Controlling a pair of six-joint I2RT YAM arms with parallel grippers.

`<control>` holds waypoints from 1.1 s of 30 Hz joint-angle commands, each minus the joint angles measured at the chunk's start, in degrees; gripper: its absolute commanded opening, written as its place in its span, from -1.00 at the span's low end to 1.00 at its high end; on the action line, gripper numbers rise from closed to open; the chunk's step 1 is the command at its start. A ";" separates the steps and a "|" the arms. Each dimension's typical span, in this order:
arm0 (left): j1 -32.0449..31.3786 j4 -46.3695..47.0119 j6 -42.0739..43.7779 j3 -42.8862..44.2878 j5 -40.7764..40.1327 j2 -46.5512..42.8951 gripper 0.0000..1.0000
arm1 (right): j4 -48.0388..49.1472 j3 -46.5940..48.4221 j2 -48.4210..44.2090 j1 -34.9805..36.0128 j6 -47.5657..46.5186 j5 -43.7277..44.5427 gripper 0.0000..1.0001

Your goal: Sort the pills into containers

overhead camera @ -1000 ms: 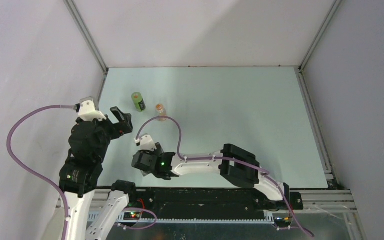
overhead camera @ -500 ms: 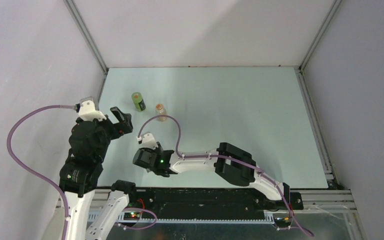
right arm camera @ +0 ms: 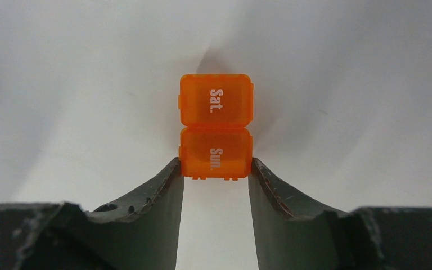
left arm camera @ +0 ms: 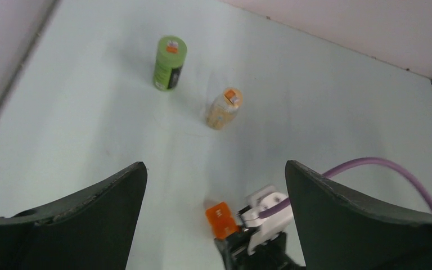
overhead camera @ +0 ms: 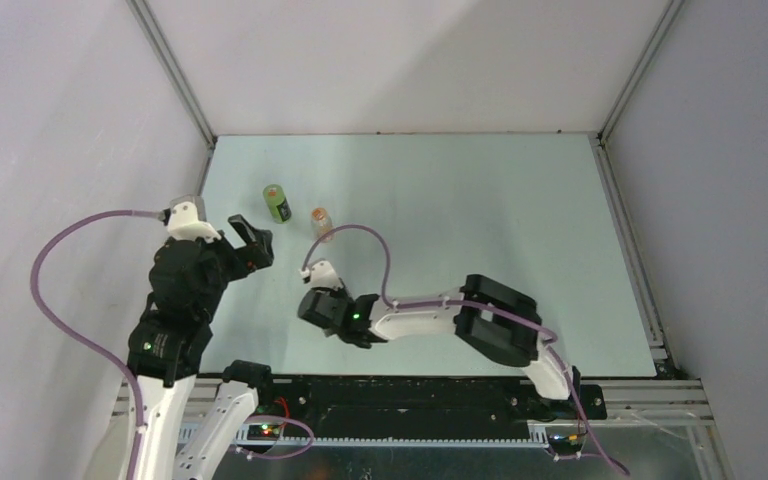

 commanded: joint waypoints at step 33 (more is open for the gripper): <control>-18.83 42.87 -35.69 -31.25 25.50 12.07 0.60 | 29.71 -43.52 -50.21 -14.48 -8.05 -25.82 -0.10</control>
